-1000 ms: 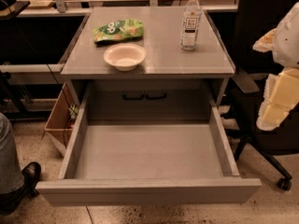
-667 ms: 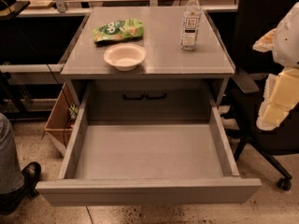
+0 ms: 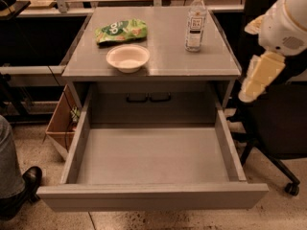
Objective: Place blue plastic bottle into top drawer
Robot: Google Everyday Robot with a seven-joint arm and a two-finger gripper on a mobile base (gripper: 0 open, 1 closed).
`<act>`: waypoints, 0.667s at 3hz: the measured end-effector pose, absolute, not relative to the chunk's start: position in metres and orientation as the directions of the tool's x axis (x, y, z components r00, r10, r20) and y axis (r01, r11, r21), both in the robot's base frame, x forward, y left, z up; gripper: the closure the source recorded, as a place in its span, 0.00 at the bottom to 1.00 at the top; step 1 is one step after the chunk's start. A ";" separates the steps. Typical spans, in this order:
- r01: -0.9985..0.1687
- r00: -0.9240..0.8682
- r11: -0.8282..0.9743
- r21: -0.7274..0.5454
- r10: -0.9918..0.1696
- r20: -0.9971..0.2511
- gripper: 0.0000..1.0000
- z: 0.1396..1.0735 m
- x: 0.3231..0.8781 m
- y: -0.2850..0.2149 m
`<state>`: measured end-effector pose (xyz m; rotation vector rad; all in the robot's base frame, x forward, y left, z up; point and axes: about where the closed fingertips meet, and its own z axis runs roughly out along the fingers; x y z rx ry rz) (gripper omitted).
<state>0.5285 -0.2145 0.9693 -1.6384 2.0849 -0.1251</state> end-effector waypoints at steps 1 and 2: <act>-0.865 -0.123 0.289 -0.410 -0.915 -0.385 0.00 0.964 0.594 -0.209; -0.841 -0.079 0.303 -0.449 -0.889 -0.452 0.00 0.957 0.681 -0.194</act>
Offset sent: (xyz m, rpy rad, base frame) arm 0.1992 0.0208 -0.0070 0.1998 -0.2164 0.0599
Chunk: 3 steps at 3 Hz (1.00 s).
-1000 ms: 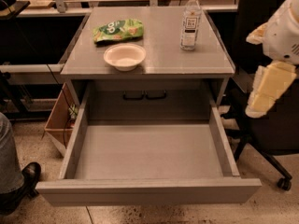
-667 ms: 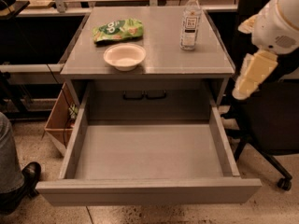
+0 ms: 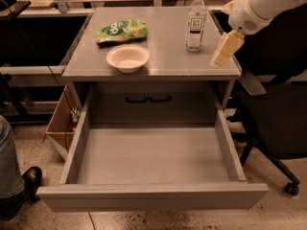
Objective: Place blue plastic bottle into top drawer
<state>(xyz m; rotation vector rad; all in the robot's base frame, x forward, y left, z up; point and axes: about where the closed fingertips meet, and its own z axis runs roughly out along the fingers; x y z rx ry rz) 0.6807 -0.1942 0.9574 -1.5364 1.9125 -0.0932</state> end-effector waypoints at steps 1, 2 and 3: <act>-0.837 -0.083 0.311 -0.450 -0.885 -0.457 0.00 0.957 0.686 -0.193; -0.831 -0.101 0.333 -0.445 -0.878 -0.468 0.00 0.953 0.688 -0.195; -0.787 -0.151 0.444 -0.428 -0.812 -0.565 0.00 0.932 0.725 -0.196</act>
Offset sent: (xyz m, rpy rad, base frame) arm 0.0092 -0.0052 -0.0030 0.0315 -0.0090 -0.0561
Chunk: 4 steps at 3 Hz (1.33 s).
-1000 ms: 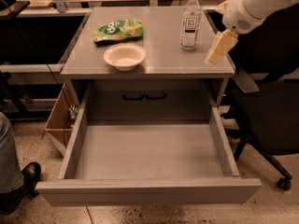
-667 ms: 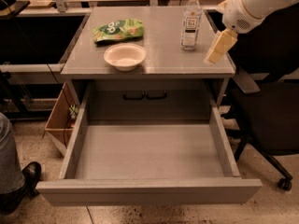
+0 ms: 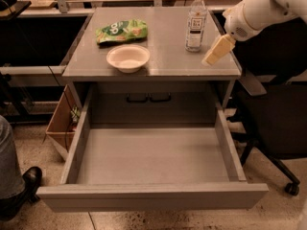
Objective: Place blue plastic bottle into top drawer
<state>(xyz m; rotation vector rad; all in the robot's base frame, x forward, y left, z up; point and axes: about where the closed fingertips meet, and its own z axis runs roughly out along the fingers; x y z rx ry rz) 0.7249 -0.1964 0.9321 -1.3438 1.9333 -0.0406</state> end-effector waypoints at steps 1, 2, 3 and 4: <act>-0.750 -0.161 0.505 -0.427 -0.766 -0.622 0.00 0.922 0.756 -0.198; -0.703 -0.164 0.580 -0.412 -0.696 -0.699 0.00 0.917 0.797 -0.195; -0.660 -0.164 0.643 -0.388 -0.628 -0.761 0.00 0.912 0.838 -0.189; -0.622 -0.164 0.697 -0.358 -0.562 -0.810 0.00 0.909 0.870 -0.188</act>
Offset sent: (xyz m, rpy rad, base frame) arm 0.1278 -0.0051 -0.0115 0.2830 -0.1687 -0.1656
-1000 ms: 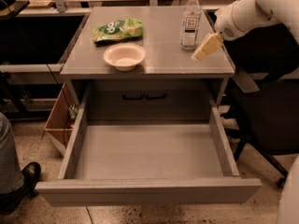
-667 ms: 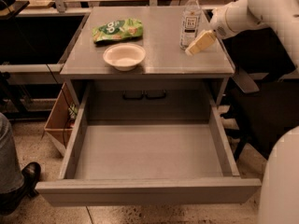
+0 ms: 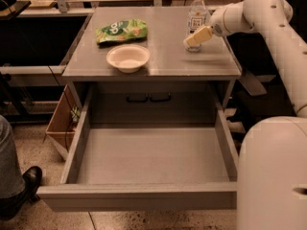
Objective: Place blue plastic bottle into top drawer
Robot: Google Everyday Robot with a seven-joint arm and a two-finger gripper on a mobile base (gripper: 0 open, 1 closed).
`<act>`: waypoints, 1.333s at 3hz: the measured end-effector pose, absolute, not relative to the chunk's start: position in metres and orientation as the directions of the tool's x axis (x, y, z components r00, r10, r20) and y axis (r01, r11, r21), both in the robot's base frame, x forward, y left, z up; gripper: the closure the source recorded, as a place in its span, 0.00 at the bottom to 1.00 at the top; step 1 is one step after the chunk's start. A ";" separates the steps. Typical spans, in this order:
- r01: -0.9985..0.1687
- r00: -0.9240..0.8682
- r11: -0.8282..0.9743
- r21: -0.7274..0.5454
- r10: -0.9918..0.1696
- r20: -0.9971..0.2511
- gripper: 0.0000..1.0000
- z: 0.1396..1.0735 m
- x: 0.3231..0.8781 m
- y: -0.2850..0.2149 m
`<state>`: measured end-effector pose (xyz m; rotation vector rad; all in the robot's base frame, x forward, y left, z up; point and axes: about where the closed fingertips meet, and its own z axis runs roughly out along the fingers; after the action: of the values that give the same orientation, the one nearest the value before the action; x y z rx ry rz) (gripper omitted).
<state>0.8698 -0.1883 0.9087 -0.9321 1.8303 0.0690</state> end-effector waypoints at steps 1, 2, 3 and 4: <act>-0.608 -0.187 0.737 -0.294 -0.493 -0.849 0.17 0.898 0.888 -0.185; -0.598 -0.203 0.764 -0.243 -0.438 -0.876 0.40 0.893 0.895 -0.187; -0.600 -0.191 0.769 -0.221 -0.406 -0.894 0.63 0.899 0.890 -0.191; -0.628 -0.160 0.747 -0.220 -0.401 -0.902 0.87 0.915 0.871 -0.189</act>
Offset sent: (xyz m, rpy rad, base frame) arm 0.0362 -0.0111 -0.0140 0.2116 0.0238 -0.0691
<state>0.8705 -0.1889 0.9152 -0.8060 1.7855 0.2439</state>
